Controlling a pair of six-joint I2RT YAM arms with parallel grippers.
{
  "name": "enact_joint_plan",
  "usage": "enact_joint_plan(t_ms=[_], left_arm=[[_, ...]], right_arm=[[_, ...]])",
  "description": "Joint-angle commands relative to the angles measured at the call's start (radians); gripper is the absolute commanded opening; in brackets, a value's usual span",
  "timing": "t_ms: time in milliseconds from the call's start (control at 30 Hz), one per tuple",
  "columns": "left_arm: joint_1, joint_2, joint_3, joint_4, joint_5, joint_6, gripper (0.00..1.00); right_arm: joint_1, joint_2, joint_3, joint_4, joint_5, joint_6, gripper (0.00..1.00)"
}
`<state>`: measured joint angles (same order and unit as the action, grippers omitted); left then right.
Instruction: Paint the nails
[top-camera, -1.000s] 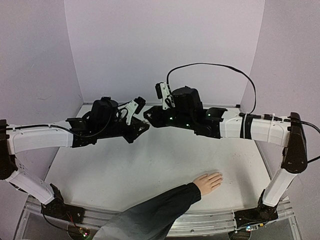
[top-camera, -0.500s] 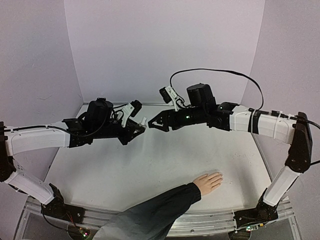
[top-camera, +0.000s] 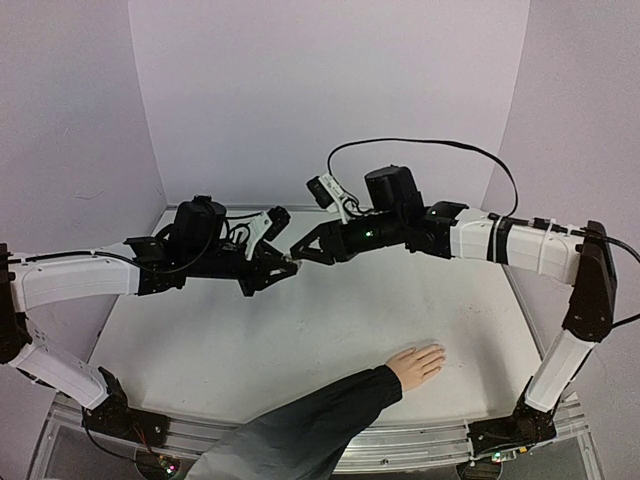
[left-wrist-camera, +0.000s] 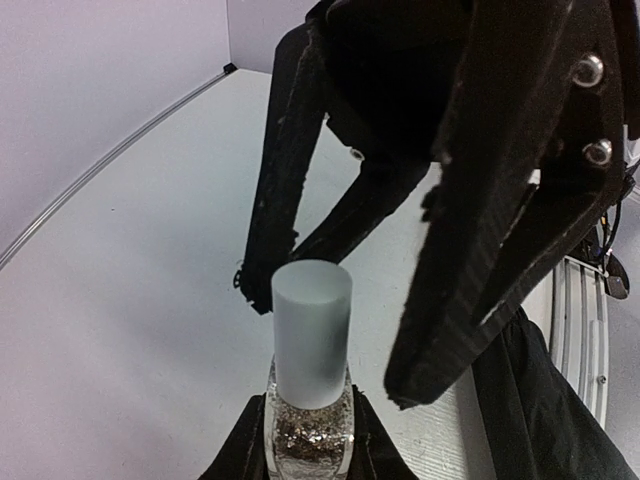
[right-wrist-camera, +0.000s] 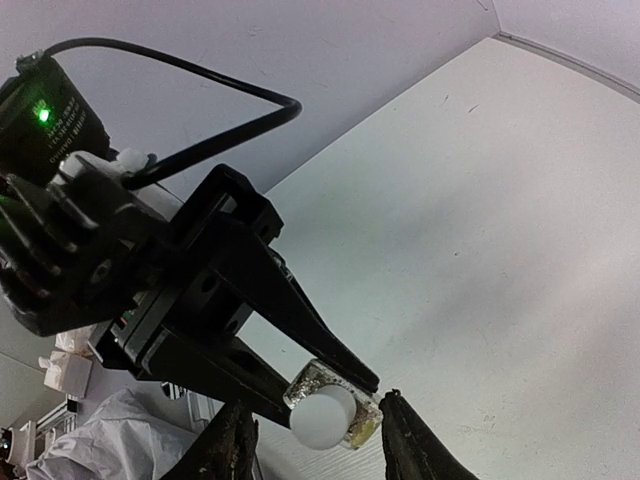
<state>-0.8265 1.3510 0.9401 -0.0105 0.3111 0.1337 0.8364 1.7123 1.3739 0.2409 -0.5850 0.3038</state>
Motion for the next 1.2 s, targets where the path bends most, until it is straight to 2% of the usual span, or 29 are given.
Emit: enact_joint_plan(t_ms=[0, 100, 233, 300, 333, 433, 500, 533, 567, 633, 733, 833, 1000, 1167], left_arm=[[-0.005, -0.036, 0.01, 0.038, 0.042, 0.026, 0.0], [-0.005, -0.036, 0.008, 0.038, 0.047, 0.03, 0.0], [-0.007, -0.035, 0.008, 0.038, 0.053, 0.031, 0.0], [-0.006, -0.033, 0.009, 0.037, 0.032, 0.023, 0.03], [-0.006, -0.032, 0.011, 0.036, 0.009, 0.011, 0.09], [-0.006, -0.028, 0.011, 0.032, -0.098, -0.03, 0.52], [-0.006, -0.021, 0.011, 0.026, -0.186, -0.057, 0.77], [-0.006, -0.019, 0.009, 0.022, -0.226, -0.068, 0.85], [-0.006, -0.019, 0.008, 0.018, -0.256, -0.077, 0.87], [-0.005, -0.022, 0.007, 0.017, -0.3, -0.089, 0.89], [-0.004, -0.033, 0.004, 0.017, -0.301, -0.088, 0.9], [-0.006, -0.041, 0.003, -0.009, -0.331, -0.083, 0.9], [-0.005, -0.045, 0.003, -0.015, -0.326, -0.083, 0.91], [-0.006, -0.048, 0.002, -0.016, -0.317, -0.088, 0.91]], right_arm=[[0.002, 0.013, 0.051, 0.011, -0.035, -0.009, 0.4], [0.002, 0.021, 0.06, 0.011, -0.046, -0.008, 0.34], [0.003, 0.028, 0.065, 0.011, -0.066, -0.014, 0.2], [0.001, 0.024, 0.064, 0.011, -0.051, -0.014, 0.01], [0.0, 0.02, 0.06, 0.011, -0.024, -0.013, 0.0], [-0.01, -0.014, 0.035, 0.007, 0.141, 0.008, 0.0], [-0.026, -0.042, 0.004, -0.032, 0.431, 0.051, 0.0], [-0.033, -0.053, -0.01, -0.067, 0.6, 0.081, 0.0], [-0.049, -0.06, -0.031, -0.102, 0.781, 0.123, 0.0], [-0.122, -0.082, -0.102, -0.121, 0.935, 0.189, 0.0], [-0.284, -0.107, -0.222, -0.113, 0.947, 0.271, 0.0], [-0.401, -0.104, -0.31, -0.098, 1.026, 0.309, 0.0], [-0.607, -0.068, -0.396, -0.09, 1.038, 0.377, 0.0], [-0.711, -0.05, -0.458, -0.042, 1.027, 0.387, 0.0]])
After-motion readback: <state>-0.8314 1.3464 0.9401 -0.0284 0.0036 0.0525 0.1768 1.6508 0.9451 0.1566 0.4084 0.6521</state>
